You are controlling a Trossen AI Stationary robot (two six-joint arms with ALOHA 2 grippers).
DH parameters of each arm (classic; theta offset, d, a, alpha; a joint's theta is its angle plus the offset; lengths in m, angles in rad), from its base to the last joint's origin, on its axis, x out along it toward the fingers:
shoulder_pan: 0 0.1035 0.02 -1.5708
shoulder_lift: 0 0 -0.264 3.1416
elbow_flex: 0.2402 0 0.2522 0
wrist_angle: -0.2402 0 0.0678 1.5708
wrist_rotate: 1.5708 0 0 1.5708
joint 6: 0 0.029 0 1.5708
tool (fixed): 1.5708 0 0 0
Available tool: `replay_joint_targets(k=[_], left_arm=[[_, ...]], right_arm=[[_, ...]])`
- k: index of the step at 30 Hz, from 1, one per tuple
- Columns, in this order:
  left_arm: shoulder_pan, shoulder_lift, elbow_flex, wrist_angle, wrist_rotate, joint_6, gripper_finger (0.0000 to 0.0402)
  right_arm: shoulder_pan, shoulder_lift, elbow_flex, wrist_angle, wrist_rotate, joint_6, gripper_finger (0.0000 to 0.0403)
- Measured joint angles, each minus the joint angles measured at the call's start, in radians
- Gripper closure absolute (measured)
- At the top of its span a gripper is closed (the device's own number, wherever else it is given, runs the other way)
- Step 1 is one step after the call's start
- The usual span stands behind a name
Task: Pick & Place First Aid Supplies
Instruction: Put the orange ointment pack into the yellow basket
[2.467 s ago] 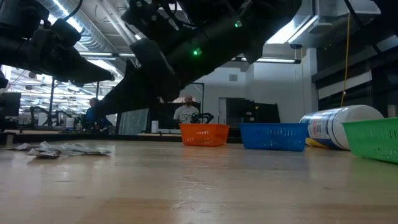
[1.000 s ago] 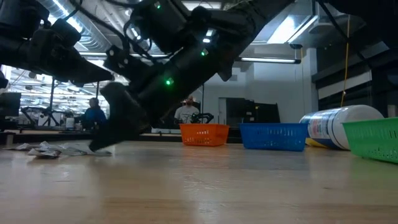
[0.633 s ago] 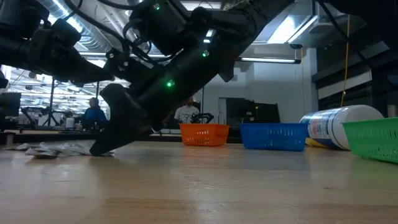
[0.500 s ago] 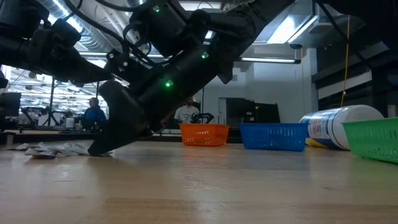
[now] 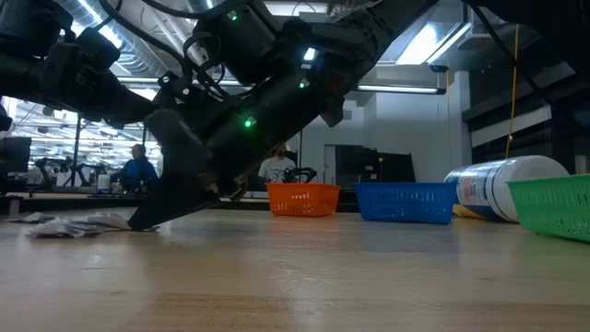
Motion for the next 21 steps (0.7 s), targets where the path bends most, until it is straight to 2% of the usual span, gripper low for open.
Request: replay_joint_targets(k=[7,21], left_arm=[[0.000,0.000,0.000,0.000,0.000,0.000,0.0309],[0.000,0.000,0.000,0.000,0.000,0.000,0.0311]], right_arm=[[0.025,-0.053,-0.003,-0.070,-0.006,-0.002,0.0394],[0.117,-0.254,-0.002,-0.287,0.018,0.019,0.0397]])
